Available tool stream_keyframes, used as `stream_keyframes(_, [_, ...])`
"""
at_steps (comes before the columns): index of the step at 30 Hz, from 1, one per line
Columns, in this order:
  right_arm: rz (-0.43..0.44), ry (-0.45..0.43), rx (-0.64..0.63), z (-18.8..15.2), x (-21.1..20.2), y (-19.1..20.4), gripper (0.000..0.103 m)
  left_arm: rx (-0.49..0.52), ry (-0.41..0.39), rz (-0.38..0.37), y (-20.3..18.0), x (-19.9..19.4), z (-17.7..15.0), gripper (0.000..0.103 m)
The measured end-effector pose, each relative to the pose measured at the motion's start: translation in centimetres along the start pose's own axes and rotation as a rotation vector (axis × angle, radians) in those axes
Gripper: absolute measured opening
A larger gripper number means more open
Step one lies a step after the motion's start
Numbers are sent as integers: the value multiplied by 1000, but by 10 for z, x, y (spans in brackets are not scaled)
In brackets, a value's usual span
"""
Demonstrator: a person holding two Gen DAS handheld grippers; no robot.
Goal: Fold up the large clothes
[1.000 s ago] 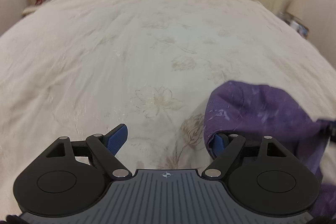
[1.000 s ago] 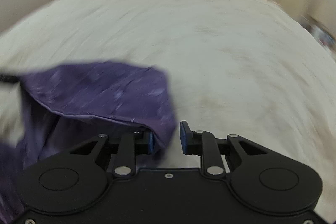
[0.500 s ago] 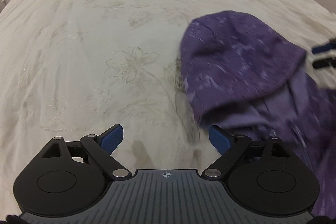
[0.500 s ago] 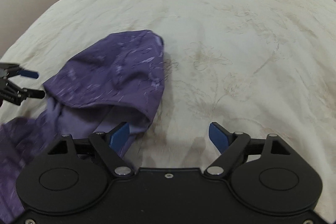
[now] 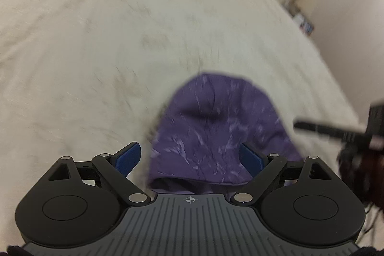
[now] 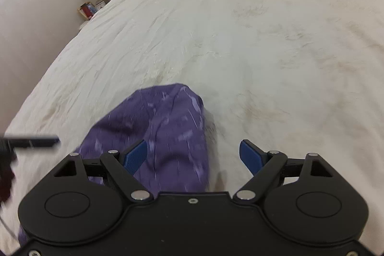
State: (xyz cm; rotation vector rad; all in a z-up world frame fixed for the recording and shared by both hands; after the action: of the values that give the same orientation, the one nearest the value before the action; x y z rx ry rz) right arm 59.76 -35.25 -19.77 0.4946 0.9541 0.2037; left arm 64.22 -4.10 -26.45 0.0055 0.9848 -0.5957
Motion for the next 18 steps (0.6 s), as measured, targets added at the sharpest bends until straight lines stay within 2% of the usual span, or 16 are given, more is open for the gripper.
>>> stream_keyframes(5, [0, 27, 65, 15, 40, 0, 85, 38, 145, 83, 1, 52, -22, 89])
stream_keyframes(9, [13, 51, 87, 23, 62, 0, 85, 107, 141, 94, -2, 60, -26, 90])
stream_keyframes(15, [14, 91, 60, 32, 85, 9, 83, 105, 126, 86, -1, 56, -28, 90])
stream_keyframes(17, [18, 101, 56, 33, 86, 12, 56, 85, 129, 77, 0, 51, -27, 90])
stream_keyframes(18, [14, 102, 45, 32, 85, 15, 20, 64, 128, 65, 1, 47, -25, 90])
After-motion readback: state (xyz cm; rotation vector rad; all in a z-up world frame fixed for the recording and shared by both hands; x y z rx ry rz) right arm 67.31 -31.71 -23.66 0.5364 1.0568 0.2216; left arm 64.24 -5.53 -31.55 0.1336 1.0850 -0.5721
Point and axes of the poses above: each gripper's, at about its wrist camera, not at the fingertips, and x roughly the way its jaws point, y to its left, z to its top, the point moved 3 cm from there along x, roughly the way its jaws point, and after that the axes turned 15 degrees about x, right-handed, at the moved point
